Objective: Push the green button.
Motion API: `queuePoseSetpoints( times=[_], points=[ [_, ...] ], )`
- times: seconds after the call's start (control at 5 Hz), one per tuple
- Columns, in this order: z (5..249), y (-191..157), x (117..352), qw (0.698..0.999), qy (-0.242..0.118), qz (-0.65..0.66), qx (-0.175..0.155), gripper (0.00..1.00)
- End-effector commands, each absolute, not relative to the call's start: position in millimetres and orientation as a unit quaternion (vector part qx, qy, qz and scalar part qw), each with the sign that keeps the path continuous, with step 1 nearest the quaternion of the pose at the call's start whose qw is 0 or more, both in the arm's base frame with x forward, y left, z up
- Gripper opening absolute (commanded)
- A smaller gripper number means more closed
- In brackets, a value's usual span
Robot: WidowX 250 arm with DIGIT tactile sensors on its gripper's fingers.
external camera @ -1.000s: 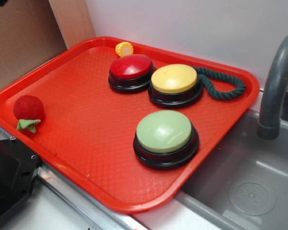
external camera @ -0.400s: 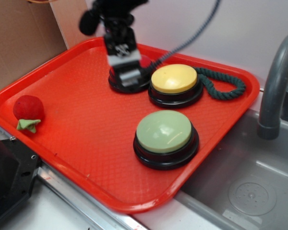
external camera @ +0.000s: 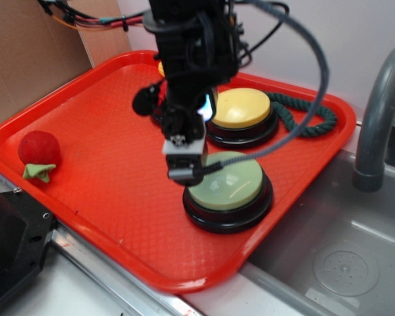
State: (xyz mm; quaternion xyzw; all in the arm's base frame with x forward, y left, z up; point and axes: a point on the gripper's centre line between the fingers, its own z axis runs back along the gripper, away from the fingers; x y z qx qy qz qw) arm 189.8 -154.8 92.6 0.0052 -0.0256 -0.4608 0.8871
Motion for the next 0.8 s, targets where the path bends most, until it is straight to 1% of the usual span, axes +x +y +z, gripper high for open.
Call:
queuePoseSetpoints(
  times=[0.0, 0.2, 0.4, 0.6],
  points=[
    [67.4, -153.9, 192.6, 0.886, -0.059, -0.458, -0.035, 1.0],
    [54.4, -155.2, 197.7, 0.888, -0.042, -0.456, -0.039, 1.0],
    [51.1, -160.2, 199.4, 0.887, -0.019, -0.461, -0.036, 1.0],
    [49.5, -160.0, 200.2, 0.887, -0.008, -0.46, -0.036, 1.0]
  ],
)
